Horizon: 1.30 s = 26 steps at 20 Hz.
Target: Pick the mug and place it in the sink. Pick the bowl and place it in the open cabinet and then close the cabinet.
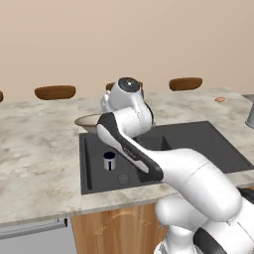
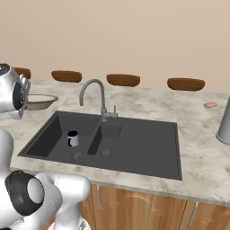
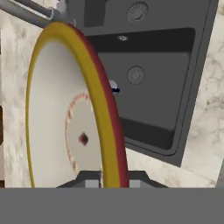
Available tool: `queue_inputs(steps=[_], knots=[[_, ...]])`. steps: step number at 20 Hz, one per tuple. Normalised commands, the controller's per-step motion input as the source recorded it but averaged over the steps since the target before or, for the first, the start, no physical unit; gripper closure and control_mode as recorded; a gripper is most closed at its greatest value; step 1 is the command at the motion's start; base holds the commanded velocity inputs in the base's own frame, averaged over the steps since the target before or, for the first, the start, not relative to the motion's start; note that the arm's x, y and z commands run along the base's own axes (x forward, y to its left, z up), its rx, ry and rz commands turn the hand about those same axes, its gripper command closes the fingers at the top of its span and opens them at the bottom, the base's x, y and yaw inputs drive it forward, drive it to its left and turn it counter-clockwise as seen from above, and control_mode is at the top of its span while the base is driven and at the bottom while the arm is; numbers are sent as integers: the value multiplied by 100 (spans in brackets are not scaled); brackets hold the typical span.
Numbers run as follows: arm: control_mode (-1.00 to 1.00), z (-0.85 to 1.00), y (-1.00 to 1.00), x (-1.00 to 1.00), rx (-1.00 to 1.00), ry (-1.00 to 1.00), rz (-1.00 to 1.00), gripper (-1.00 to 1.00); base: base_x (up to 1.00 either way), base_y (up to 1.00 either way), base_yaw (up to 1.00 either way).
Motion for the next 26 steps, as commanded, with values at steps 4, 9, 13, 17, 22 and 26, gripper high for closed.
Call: queue_inputs(steps=[4, 9, 13, 17, 22, 26], knots=[[-100, 55, -17, -75, 0, -19, 0, 100, 0, 0, 0], [-100, 24, -45, -61, 2, -22, 0, 100, 0, 0, 0], [-100, 3, -62, -40, 6, 2, 0, 100, 0, 0, 0], [-100, 33, -37, -51, 3, 1, 0, 100, 0, 0, 0], [-100, 49, -31, -50, 0, 0, 0, 100, 0, 0, 0], [100, 9, -4, -10, 0, 0, 0, 100, -36, -10, 0]])
